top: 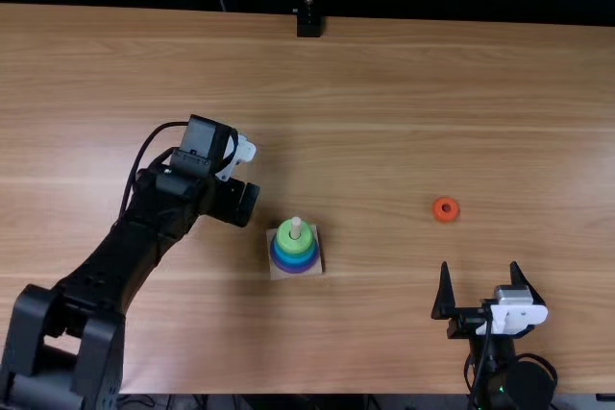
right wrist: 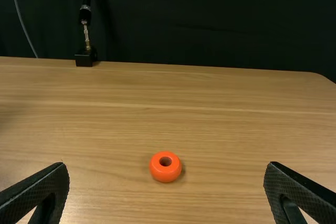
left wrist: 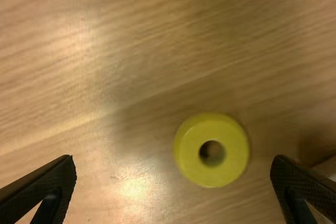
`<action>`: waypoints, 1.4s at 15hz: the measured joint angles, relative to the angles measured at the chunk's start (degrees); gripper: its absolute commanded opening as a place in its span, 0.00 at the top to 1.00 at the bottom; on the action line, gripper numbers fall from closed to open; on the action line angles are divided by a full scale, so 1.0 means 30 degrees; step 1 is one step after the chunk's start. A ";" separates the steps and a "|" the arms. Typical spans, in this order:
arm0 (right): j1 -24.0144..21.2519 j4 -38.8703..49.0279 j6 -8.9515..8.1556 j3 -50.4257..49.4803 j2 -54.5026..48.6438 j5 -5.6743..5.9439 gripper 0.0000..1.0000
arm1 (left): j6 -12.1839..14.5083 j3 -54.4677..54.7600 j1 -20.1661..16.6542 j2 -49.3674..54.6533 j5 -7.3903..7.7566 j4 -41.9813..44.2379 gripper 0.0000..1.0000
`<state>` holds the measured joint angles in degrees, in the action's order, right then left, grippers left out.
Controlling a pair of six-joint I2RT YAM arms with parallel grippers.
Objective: Build the Hanoi tower: stack the rings onto the peg from bottom to top in this color order: purple, dark blue, light blue, dark green, light green, yellow, orange.
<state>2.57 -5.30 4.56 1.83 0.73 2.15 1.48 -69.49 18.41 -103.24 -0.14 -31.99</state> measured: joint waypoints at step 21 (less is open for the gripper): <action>0.0000 0.0007 -0.0007 0.0000 0.0000 0.0015 0.00 | 0.0000 -0.1209 0.0991 -0.2936 -0.0379 -0.1326 0.00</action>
<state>2.57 -5.28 4.54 1.83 0.73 2.20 1.48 -73.12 21.39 -112.05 -1.28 -35.97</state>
